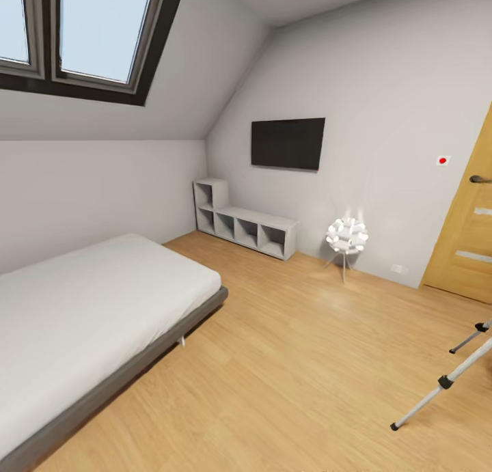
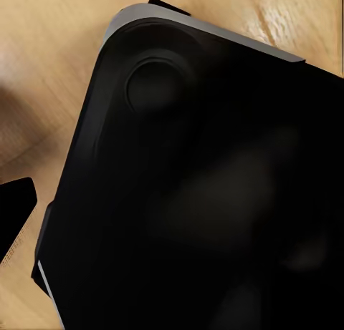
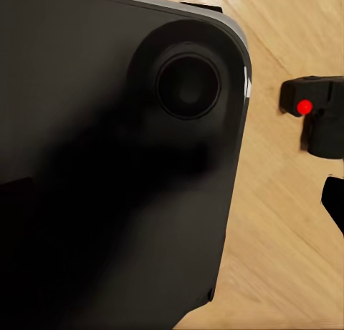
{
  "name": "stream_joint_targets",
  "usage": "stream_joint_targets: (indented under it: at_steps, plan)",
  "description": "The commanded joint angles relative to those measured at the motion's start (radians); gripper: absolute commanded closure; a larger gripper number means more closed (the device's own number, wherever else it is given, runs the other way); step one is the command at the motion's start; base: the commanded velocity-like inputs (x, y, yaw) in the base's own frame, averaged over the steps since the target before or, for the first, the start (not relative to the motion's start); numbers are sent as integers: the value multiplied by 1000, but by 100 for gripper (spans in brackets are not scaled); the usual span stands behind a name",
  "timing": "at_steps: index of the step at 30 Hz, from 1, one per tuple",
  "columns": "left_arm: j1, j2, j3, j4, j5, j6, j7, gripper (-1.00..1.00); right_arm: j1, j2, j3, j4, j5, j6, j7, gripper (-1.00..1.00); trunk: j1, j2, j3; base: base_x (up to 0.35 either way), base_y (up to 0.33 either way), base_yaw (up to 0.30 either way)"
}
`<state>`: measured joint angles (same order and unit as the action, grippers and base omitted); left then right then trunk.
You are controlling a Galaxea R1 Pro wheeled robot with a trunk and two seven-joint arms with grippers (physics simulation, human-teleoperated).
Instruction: Attach the digital camera to the camera tripod in the bedroom.
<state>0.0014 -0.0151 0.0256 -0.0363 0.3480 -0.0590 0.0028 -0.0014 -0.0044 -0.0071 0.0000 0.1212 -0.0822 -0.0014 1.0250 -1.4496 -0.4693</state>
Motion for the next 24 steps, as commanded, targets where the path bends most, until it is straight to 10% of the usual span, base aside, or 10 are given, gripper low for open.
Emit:
stream_joint_targets:
  at_steps: [1, 24]
  plan:
    - [0, 0, 2, 0, 3, -2, 0, -100, 0, 0, -2, 0, 9, -2, 0, -100, 0, 0, -1, 0, 0, -293]
    - [0, 0, 2, 0, 2, -2, -2, -100, 0, 1, 1, 0, 11, -3, 0, -100, 0, 0, -1, 133, 0, -294]
